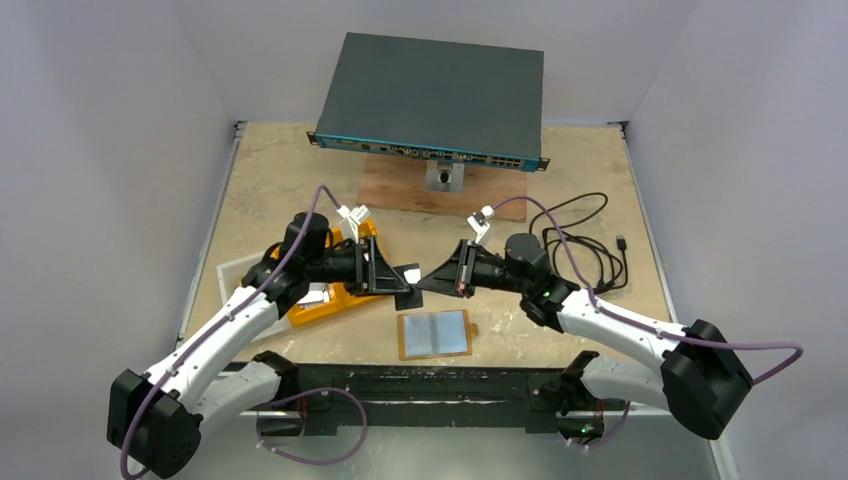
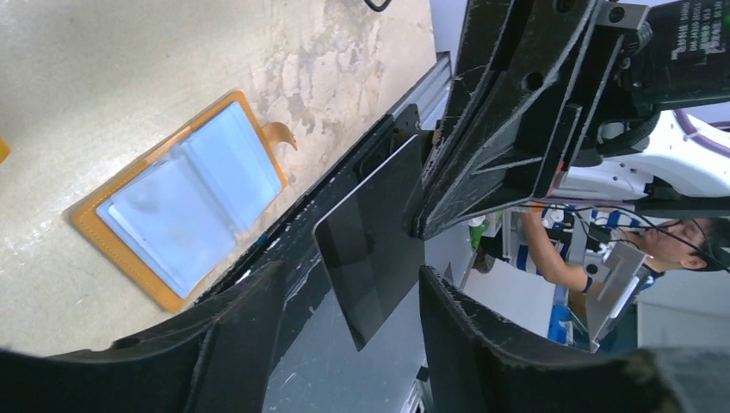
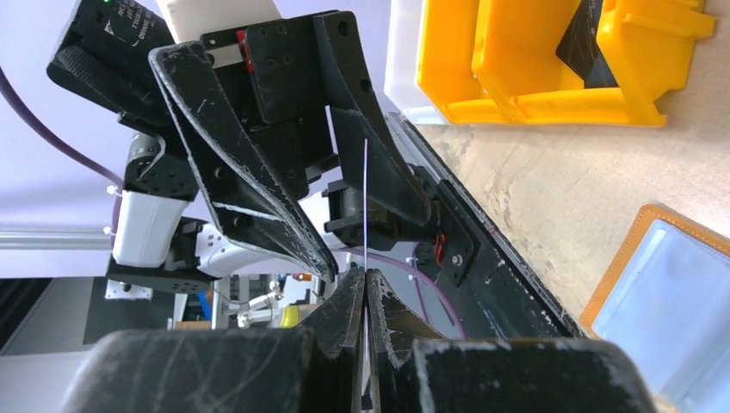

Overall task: Take the credit cards out of the card holder
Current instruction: Place the credit card in the storage box.

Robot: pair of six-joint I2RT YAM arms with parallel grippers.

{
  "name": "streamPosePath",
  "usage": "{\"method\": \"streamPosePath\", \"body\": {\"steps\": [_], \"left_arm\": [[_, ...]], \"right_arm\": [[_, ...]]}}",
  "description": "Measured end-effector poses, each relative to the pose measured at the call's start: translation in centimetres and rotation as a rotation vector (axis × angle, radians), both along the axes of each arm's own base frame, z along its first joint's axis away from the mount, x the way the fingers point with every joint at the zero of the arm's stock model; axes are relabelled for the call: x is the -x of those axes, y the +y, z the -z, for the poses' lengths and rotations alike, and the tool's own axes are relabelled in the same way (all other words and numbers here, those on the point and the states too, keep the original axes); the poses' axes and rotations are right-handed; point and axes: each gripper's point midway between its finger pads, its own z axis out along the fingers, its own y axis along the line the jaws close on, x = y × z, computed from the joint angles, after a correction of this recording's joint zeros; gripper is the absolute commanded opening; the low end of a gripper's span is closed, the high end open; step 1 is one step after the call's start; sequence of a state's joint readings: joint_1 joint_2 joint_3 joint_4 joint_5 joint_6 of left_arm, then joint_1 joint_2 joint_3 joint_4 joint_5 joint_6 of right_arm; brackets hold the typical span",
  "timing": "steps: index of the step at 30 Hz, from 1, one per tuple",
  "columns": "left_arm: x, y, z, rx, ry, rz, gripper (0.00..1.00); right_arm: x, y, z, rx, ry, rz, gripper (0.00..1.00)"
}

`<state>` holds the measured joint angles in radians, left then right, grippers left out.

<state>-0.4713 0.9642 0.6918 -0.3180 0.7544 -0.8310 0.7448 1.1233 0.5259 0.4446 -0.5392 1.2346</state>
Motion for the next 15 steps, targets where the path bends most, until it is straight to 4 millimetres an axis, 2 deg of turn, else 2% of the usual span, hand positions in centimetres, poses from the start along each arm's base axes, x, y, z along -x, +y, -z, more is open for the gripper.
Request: {"method": "streamPosePath", "body": {"steps": [2,6,7,8,11,15], "left_arm": [[0.1,-0.2,-0.2,0.020,0.005,0.007,0.39],[0.1,-0.5,-0.5,0.052,0.010,0.018,0.04],[0.1,-0.6,-0.6,0.057,0.009,0.019,0.00],[0.1,-0.7,-0.7,0.063,0.012,0.022,0.00],[0.0,-0.8,-1.2,0.084,0.003,0.030,0.00],[-0.3,-0.3,-0.2,0.037,0.020,-0.013,0.00]], "right_arm": [[0.0,0.1,-0.1,-0.006,0.000,-0.002,0.00],[-0.1,0.1,-0.1,-0.012,0.001,-0.001,0.00],[-0.1,0.1,0.0,-0.009,0.003,-0.001,0.03],[-0.1,0.1,0.1,-0.007,0.002,-0.001,0.09],[-0.3,-0.1,1.0,0.021,0.017,0.011,0.37],[-0.4,-0.5,1.8,0.060,0.018,0.029,0.71]]}}
